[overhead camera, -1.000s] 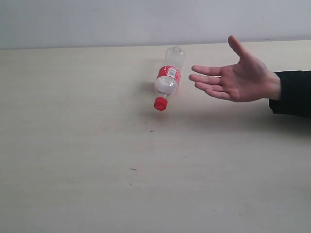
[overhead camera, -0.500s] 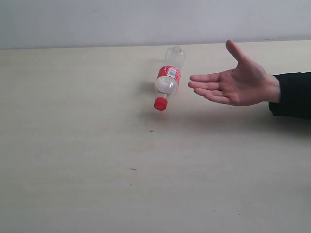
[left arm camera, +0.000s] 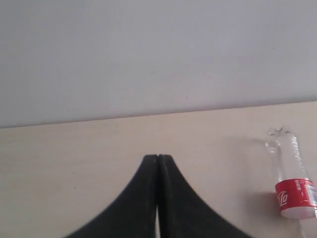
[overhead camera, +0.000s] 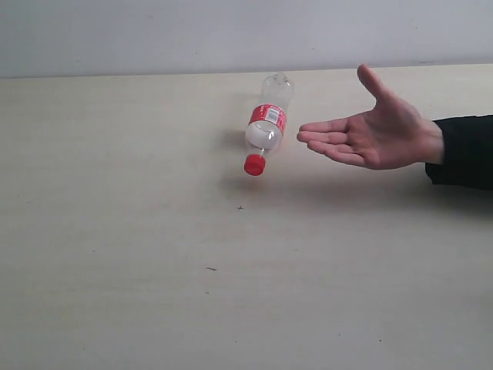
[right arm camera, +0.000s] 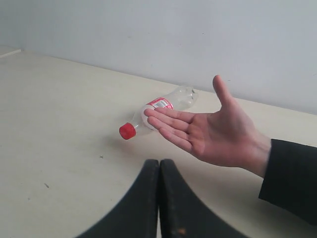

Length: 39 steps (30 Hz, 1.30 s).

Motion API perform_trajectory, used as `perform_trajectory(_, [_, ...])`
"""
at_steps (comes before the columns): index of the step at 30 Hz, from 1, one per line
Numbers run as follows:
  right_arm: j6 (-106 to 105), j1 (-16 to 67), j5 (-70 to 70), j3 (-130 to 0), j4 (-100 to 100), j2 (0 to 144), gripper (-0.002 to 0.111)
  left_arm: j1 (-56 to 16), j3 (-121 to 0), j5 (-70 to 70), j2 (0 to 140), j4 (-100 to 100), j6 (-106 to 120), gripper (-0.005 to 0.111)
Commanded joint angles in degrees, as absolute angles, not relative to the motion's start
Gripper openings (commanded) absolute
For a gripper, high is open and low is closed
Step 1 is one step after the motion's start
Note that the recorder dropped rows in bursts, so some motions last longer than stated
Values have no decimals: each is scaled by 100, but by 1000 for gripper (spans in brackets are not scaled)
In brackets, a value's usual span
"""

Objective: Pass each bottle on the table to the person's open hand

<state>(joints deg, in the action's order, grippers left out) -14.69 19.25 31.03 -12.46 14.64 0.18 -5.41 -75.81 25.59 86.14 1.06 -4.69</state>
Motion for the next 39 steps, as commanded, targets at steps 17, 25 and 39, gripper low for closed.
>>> perform_trajectory(17, [-1492,1930,3027,-1227,1461,0,0,-2367,-11202,5062,12372,84,-861,40])
perform_trajectory(25, [-1492,1930,3027,-1227,1461,0,0,-2672,-11341,4920,12885,70,-1560,68])
perform_trajectory(39, [-1492,1930,3027,-1227,1461,0,0,-2726,-11341,4198,13262,-252,-1635,68])
